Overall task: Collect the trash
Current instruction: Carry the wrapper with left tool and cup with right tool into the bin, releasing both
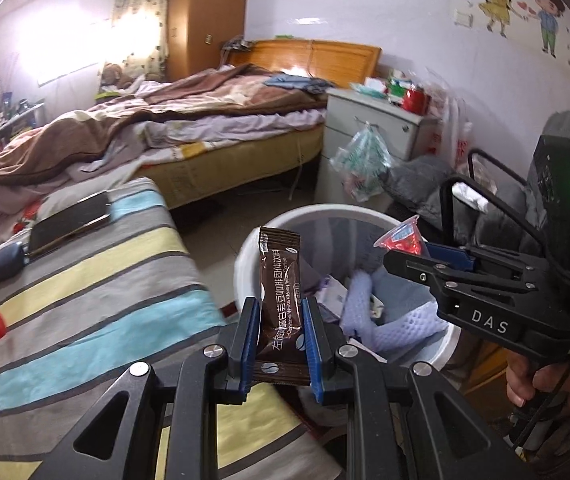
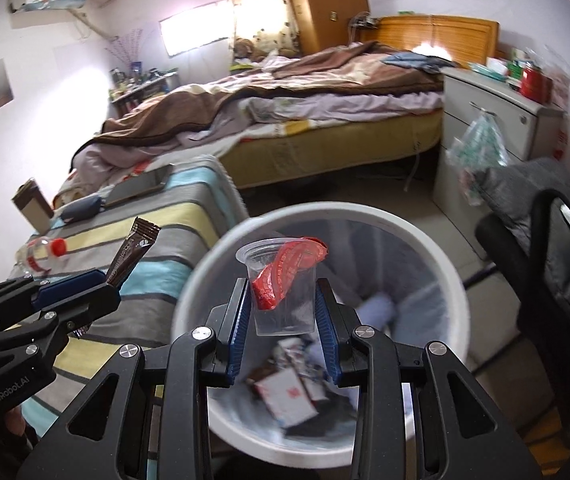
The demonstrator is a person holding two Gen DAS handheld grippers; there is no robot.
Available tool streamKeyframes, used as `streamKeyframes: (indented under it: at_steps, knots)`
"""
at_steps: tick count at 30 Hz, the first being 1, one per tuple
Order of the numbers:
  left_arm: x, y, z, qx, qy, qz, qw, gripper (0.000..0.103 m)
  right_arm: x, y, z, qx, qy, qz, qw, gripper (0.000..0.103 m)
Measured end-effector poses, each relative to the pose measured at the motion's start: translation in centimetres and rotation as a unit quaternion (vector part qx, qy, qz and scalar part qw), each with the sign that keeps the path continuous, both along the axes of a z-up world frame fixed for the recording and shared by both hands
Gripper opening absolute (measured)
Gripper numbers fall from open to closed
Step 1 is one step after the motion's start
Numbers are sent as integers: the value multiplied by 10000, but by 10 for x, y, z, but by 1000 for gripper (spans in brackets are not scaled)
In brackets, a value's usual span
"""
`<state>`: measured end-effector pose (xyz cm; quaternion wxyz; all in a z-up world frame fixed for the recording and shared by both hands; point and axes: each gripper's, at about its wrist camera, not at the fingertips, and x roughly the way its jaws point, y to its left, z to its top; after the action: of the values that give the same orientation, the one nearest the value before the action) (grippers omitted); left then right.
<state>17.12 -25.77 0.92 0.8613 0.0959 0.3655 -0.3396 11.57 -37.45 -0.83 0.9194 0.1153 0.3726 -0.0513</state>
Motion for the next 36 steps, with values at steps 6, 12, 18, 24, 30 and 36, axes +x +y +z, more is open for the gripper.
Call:
streamKeyframes:
  at_steps: [6,12,18,24,30,36]
  knots:
    - [4,-26,-10,52,105,-146,9998,22,-4,-20,-11,-12,164,-217,9996,35]
    - [9,-48,-17,82,160,-258,9995,22,-10,-32,-18,9,269,-385,9989,35]
    - [11,-53,-22,47,245,-255,9994,28,-11,-37,-20,1,332,-421,9986,35]
    - [12,-43,-20,-28,287,-105,9995,45,-8,-32,-25,-155,471,-367,9981,38]
    - [9,-27,-13,-58,195,3,9998,45,-11,-29,-21,-162,379,-362,9985,60]
    - [2,-8,-5,56,-80,225,9997,45,-10,-21,-17,-206,305,-298,9989,60]
